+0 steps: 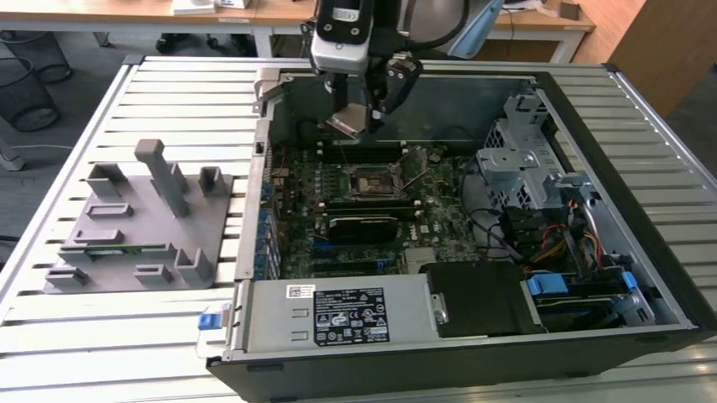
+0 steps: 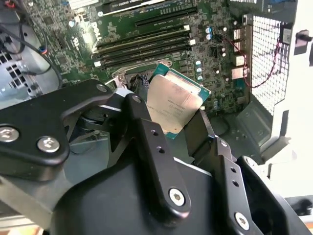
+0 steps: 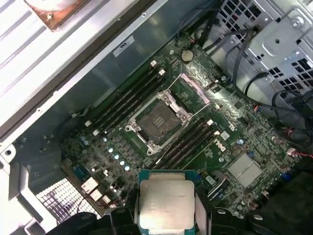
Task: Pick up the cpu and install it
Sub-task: 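Place the cpu into insertion slot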
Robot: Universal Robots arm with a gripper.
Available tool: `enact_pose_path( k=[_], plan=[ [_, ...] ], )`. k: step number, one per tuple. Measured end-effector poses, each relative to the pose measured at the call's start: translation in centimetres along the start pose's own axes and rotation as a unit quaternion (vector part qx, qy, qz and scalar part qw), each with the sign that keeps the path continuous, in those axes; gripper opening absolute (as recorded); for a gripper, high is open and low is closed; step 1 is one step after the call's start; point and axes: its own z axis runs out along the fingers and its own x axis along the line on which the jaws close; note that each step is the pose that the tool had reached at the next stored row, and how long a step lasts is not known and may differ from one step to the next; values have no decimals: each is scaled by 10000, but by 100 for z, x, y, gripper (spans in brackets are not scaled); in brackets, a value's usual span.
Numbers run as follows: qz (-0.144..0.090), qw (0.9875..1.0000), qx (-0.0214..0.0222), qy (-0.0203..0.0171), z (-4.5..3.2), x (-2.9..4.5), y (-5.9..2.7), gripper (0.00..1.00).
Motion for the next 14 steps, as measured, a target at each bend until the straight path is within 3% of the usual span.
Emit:
enact_pose_path(
  k=[3, 7, 14],
  plan=[
    [256, 9997, -1, -8, 7, 0, 0, 54],
    [573, 9984, -2, -19, 16, 0, 0, 54],
    [1088, 9941, -3, -35, 29, 2, 1, 54]
  ],
)
